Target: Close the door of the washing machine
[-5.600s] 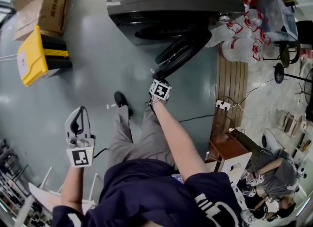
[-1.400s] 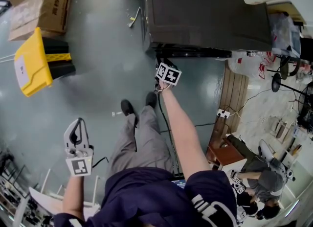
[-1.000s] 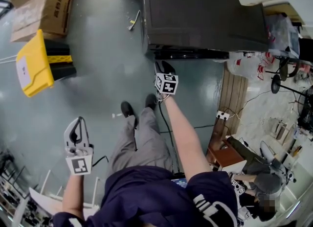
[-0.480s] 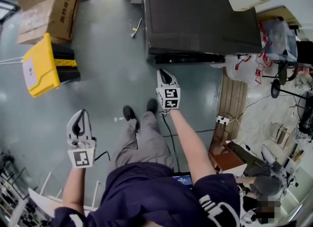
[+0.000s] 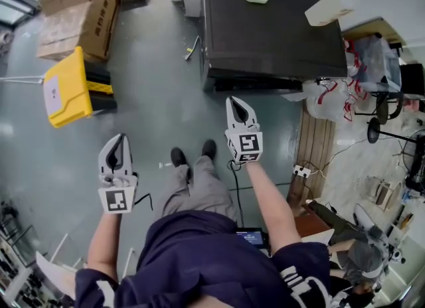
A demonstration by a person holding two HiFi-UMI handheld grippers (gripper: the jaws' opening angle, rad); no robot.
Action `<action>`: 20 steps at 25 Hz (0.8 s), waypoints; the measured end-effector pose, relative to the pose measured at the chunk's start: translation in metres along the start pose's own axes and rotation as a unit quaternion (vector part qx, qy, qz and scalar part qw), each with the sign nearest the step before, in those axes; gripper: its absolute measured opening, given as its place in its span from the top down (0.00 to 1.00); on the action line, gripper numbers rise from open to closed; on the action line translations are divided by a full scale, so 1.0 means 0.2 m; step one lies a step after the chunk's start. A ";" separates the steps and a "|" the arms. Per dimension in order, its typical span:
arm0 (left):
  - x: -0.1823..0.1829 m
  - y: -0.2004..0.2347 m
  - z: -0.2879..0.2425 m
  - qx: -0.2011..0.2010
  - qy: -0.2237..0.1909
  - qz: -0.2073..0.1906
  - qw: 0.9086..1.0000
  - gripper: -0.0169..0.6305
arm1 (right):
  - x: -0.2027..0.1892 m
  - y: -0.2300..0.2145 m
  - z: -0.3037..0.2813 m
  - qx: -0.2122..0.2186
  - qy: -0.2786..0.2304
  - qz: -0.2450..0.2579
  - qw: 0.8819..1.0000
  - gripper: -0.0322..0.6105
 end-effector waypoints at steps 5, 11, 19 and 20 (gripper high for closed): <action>0.13 0.03 0.05 0.010 -0.031 0.008 0.999 0.93 | 0.30 0.09 0.21 0.005 -0.065 0.005 0.998 0.92; 0.31 0.04 0.12 0.016 -0.073 0.011 0.997 0.93 | 0.62 0.12 0.49 0.012 -0.121 0.021 0.992 0.92; 0.54 0.08 0.25 0.028 -0.124 0.015 0.992 0.93 | 0.93 0.18 0.88 -0.002 -0.165 0.038 0.986 0.92; 0.56 0.09 0.27 0.030 -0.130 0.016 0.991 0.93 | 0.96 0.19 0.92 -0.003 -0.168 0.038 0.985 0.92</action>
Point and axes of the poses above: the fingertips, and each gripper's own axes: z backward along the fingers, y to its left, x out of its top, the point moved 9 cm from there along z, backward along the fingers, and after that the axes turned 2 degrees about y, right-handed, at the moved point
